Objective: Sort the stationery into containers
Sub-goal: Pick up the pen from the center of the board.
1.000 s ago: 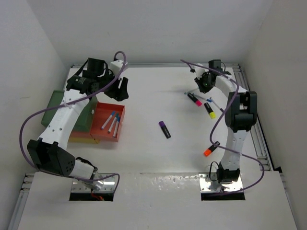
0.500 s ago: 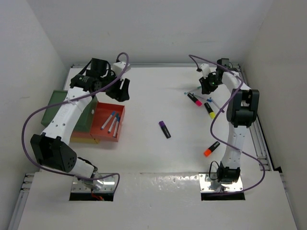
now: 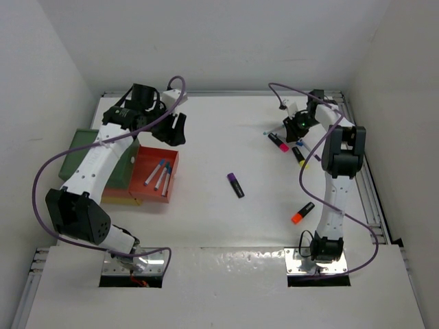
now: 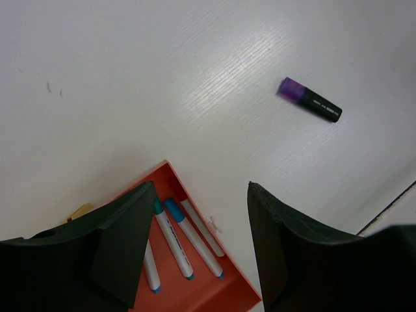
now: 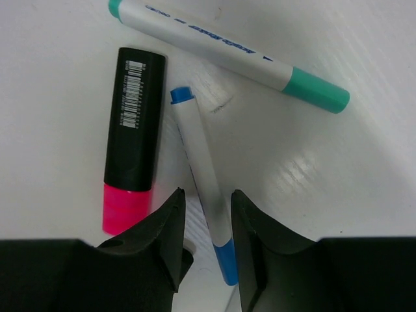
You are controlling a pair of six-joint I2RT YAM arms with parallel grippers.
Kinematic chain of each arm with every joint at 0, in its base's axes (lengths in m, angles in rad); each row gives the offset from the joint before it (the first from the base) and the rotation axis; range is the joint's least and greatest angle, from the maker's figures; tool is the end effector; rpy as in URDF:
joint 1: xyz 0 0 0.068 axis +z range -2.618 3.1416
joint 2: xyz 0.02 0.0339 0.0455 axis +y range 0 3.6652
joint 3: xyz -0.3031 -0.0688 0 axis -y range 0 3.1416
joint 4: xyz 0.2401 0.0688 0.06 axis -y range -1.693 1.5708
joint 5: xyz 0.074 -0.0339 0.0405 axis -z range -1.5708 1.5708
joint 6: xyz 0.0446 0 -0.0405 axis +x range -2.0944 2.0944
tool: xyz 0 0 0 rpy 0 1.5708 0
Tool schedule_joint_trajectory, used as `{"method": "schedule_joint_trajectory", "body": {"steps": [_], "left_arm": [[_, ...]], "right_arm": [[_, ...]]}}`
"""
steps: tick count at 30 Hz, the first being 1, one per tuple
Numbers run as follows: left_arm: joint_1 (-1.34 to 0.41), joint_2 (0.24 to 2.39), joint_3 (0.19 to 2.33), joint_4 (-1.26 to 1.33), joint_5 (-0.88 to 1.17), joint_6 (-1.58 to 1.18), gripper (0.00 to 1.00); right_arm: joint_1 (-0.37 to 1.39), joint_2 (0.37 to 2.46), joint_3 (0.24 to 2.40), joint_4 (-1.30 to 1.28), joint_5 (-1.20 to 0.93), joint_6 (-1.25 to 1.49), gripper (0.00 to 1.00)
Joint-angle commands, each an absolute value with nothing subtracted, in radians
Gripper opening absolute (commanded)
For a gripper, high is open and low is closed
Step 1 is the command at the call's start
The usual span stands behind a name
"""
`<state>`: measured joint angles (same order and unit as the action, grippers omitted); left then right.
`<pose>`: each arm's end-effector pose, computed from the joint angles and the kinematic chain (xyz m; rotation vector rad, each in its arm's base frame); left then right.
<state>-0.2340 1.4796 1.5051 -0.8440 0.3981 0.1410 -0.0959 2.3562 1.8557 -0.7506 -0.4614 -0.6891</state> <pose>0.2971 -0.0886 0.3974 0.6247 2.2839 -0.5189 0.5091 -0.0290 0.1571 -0.8688 2.5001 0.4109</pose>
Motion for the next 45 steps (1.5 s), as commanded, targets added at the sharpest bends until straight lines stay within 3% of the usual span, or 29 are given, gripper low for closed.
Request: {"method": "schedule_joint_trajectory", "body": {"steps": [1, 14, 19, 30, 36, 45], "left_arm": [[-0.226, 1.468, 1.491, -0.833, 0.397, 0.133, 0.65], [-0.213, 1.494, 1.532, -0.844, 0.374, 0.143, 0.66], [-0.212, 1.491, 1.52, -0.844, 0.382, 0.141, 0.66], [-0.132, 1.464, 1.511, -0.769, 0.506, 0.123, 0.65], [-0.126, 1.385, 1.411, -0.545, 0.62, 0.115, 0.65], [-0.311, 1.345, 1.365, -0.5, 0.624, 0.438, 0.65]], "right_arm": [[-0.104, 2.37, 1.914, -0.756, -0.48, -0.721, 0.34], [-0.08, 2.353, 1.803, -0.827, -0.413, -0.931, 0.14], [-0.069, 2.315, 1.723, -0.796, -0.416, -0.953, 0.0], [-0.074, 2.204, 1.778, -0.695, -0.497, -0.752, 0.0], [-0.055, 2.109, 1.802, -0.747, -0.575, -0.689, 0.0], [0.027, 1.977, 1.715, -0.965, -0.845, -0.565, 0.0]]}}
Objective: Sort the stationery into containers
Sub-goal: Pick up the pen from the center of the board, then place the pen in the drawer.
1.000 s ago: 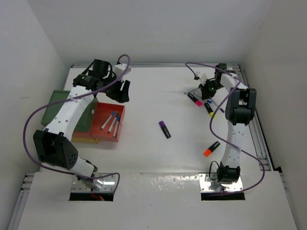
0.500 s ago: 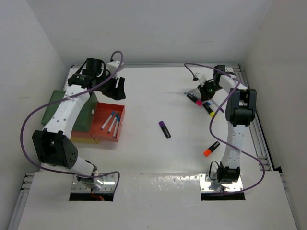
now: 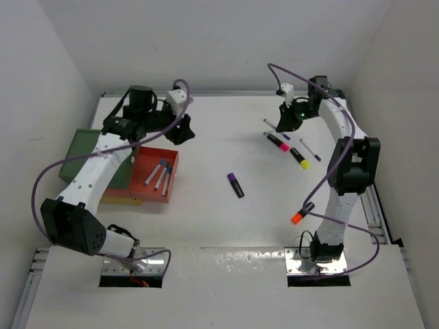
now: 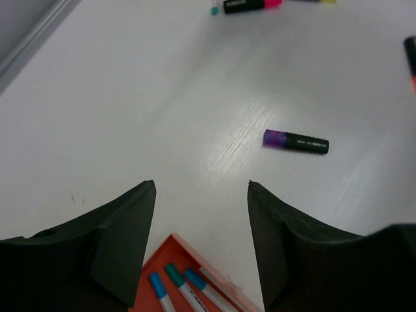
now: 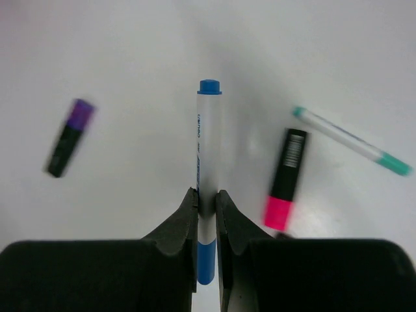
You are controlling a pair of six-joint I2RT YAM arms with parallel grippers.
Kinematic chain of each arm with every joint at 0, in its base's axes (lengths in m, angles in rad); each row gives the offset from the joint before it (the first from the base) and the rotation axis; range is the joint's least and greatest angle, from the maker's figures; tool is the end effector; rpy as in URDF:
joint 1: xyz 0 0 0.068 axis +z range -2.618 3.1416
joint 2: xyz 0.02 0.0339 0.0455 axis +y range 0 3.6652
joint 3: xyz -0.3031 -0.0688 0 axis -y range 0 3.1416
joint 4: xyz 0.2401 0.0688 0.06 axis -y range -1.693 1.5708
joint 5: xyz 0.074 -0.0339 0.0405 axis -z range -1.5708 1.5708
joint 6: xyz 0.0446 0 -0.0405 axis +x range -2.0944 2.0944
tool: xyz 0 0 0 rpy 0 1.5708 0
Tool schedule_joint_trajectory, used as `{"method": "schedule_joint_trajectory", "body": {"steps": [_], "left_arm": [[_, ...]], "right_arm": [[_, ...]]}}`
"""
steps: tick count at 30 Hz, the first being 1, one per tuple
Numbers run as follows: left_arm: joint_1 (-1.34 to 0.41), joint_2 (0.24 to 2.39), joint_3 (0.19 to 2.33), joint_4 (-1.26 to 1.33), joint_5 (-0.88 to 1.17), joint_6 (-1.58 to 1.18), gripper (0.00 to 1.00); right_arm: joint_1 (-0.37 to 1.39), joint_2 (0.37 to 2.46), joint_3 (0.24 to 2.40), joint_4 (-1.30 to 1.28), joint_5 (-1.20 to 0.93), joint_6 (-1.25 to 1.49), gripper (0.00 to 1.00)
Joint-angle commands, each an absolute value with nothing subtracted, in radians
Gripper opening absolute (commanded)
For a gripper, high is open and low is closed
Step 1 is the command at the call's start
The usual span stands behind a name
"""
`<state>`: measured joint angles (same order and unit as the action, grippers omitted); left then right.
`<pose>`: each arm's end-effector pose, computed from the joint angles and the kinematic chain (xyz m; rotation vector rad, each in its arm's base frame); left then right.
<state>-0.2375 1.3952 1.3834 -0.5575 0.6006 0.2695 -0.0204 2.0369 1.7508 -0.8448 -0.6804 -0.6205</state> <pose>0.2868 -0.0954 0.4094 0.8547 1.9068 -0.6198 0.4502 0.0189 0.2757 -0.9074 2.2784 0.6491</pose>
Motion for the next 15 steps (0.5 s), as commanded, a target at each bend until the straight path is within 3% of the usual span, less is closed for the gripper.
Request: {"method": "schedule_joint_trajectory", "body": {"steps": [1, 15], "left_arm": [[-0.333, 1.341, 1.361, -0.499, 0.605, 0.509, 0.65], [-0.652, 1.338, 1.298, -0.551, 0.454, 0.854, 0.65]], "right_arm": [[0.05, 1.965, 1.68, -0.988, -0.874, -0.557, 0.0], [0.245, 1.87, 1.588, -1.246, -1.212, -0.442, 0.0]]}}
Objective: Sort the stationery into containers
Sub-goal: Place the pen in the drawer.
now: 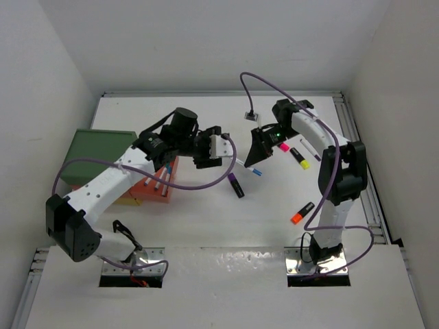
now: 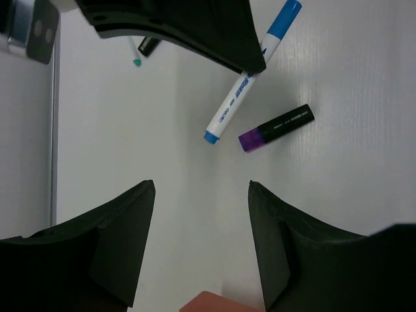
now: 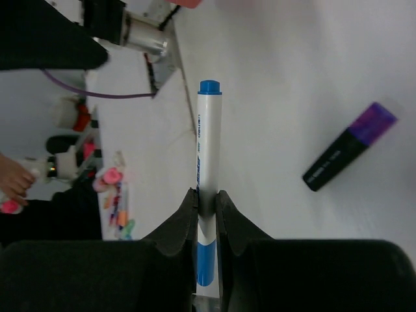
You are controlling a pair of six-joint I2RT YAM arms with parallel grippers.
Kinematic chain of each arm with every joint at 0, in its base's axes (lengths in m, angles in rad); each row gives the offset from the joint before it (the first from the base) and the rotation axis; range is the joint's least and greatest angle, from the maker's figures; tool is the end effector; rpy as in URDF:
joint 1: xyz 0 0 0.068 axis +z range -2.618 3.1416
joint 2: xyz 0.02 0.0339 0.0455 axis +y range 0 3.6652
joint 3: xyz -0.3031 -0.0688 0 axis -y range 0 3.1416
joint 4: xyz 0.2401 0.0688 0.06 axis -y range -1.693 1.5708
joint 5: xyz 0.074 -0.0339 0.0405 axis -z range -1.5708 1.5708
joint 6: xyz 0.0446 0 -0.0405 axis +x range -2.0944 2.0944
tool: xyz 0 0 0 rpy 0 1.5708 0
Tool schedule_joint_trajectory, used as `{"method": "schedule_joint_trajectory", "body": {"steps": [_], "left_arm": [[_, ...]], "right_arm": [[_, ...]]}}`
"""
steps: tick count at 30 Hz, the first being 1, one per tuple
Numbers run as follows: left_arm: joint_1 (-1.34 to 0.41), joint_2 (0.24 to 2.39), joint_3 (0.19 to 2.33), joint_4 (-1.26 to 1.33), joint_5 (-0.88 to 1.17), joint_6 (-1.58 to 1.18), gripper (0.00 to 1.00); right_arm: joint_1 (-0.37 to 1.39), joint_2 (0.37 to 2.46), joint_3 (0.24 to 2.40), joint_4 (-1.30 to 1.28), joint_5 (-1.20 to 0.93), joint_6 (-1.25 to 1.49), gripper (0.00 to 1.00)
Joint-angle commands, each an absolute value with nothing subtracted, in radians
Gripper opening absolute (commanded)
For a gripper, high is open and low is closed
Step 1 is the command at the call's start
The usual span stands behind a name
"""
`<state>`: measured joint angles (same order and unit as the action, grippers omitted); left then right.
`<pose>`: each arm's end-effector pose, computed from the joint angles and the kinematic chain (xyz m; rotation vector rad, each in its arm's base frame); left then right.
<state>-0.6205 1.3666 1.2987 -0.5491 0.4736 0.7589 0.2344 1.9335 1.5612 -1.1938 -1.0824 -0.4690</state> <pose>0.2281 -0.1880 0.3881 1.5575 1.4716 -0.4359 0.3541 0.1250 0.2705 -0.8960 2.4310 1.5458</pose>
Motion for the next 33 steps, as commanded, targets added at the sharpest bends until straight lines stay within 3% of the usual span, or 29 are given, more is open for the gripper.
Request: {"method": "schedule_joint_trajectory", "body": {"steps": [1, 15, 19, 23, 24, 25, 28, 33], "left_arm": [[-0.67, 1.341, 1.298, -0.557, 0.456, 0.857, 0.66], [-0.793, 1.41, 1.296, -0.534, 0.411, 0.87, 0.62], [-0.811, 1.428, 1.308, -0.545, 0.399, 0.868, 0.39], [-0.815, 1.419, 1.312, -0.545, 0.361, 0.851, 0.09], [-0.813, 1.416, 1.315, -0.548, 0.351, 0.847, 0.04], [-0.81, 1.404, 1.313, -0.56, 0.344, 0.835, 0.01], [-0.789, 1.364, 1.299, -0.595, 0.318, 0.766, 0.0], [-0.732, 1.252, 1.18, -0.6, 0.266, 0.545, 0.0]], "right_arm": [[0.252, 1.871, 1.591, -1.258, -1.221, -0.434, 0.0], [0.324, 1.868, 1.664, -1.387, -1.351, -0.437, 0.0], [0.333, 1.858, 1.671, -1.411, -1.361, -0.453, 0.0], [0.328, 1.853, 1.664, -1.419, -1.347, -0.451, 0.01], [0.324, 1.856, 1.67, -1.42, -1.344, -0.449, 0.16], [0.302, 1.858, 1.675, -1.422, -1.342, -0.446, 0.25], [0.226, 1.862, 1.692, -1.385, -1.342, -0.391, 0.43], [0.098, 1.788, 1.637, -1.077, -1.204, -0.151, 0.46]]}}
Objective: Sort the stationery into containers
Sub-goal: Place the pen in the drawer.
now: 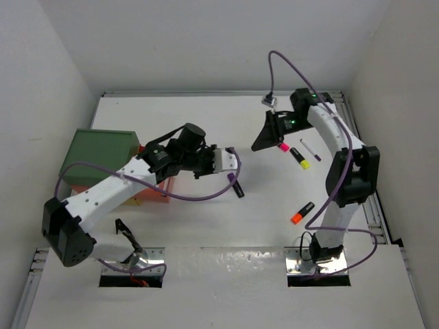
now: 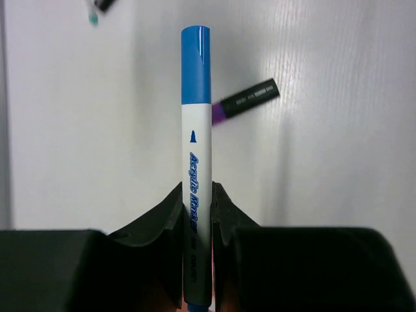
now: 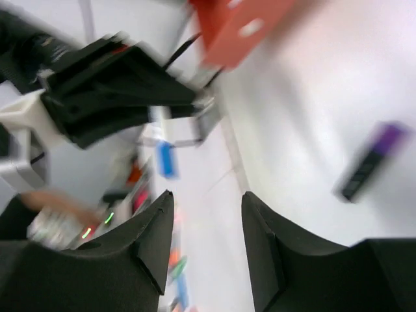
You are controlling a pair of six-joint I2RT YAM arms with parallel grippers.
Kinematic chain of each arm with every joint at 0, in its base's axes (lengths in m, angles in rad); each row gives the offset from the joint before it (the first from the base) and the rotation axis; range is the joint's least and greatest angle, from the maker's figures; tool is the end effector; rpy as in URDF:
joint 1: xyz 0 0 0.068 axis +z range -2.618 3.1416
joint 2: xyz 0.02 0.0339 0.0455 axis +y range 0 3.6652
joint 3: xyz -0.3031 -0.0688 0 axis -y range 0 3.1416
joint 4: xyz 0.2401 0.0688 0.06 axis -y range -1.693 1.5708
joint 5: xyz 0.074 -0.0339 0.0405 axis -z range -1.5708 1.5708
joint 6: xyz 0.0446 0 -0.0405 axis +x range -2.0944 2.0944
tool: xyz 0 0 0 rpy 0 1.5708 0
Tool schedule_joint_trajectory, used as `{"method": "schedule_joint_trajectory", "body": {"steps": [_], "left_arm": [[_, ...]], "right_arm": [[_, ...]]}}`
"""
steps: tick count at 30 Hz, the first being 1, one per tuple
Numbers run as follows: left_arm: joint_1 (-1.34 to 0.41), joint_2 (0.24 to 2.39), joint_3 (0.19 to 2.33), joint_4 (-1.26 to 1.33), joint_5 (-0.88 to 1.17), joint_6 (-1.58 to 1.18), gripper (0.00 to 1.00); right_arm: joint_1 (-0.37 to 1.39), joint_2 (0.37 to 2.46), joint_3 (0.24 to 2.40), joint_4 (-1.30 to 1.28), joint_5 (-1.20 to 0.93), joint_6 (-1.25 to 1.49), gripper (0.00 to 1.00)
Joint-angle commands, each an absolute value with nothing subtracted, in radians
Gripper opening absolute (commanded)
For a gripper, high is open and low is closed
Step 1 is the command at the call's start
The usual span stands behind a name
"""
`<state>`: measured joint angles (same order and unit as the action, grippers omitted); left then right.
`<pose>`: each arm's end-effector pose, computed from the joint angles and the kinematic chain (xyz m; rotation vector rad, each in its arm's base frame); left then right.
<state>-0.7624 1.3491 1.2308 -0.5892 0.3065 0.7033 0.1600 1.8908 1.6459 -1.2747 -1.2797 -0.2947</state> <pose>0.1986 -0.2082 0.3647 1.6323 1.5730 -0.3799 0.3558 0.1007 0.3145 -0.5920 2.3536 1.7978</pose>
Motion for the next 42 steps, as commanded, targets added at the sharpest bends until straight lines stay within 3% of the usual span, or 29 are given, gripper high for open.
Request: {"method": "schedule_joint_trajectory", "body": {"steps": [1, 5, 15, 26, 28, 34, 36, 42], "left_arm": [[-0.723, 1.209, 1.151, -0.592, 0.249, 0.455, 0.0], [-0.645, 1.138, 1.057, -0.607, 0.131, 0.272, 0.0], [-0.464, 1.143, 1.057, -0.811, -0.259, -0.15, 0.0], [-0.299, 1.203, 1.091, -0.873, -0.13, -0.187, 0.0], [-0.288, 1.224, 1.086, -0.876, -0.107, -0.187, 0.06], [-0.242, 1.229, 1.094, -0.85, -0.049, -0.172, 0.5], [-0.241, 1.23, 1.123, -0.841, -0.048, -0.166, 0.59], [-0.242, 1.232, 1.23, -0.825, -0.029, -0.117, 0.62]], "right_arm": [[0.083, 1.754, 1.593, -0.993, -1.157, -0.096, 0.45], [0.072, 1.617, 1.379, -0.72, -1.026, -0.012, 0.47], [0.083, 1.677, 1.413, -0.781, -0.971, -0.015, 0.46], [0.103, 1.69, 1.419, -0.785, -0.919, -0.015, 0.46], [0.103, 1.693, 1.419, -0.788, -0.904, -0.017, 0.46], [0.103, 1.706, 1.431, -0.81, -0.884, -0.026, 0.47], [0.104, 1.706, 1.431, -0.811, -0.877, -0.028, 0.47], [0.1, 1.707, 1.439, -0.79, -0.856, -0.014, 0.47]]}}
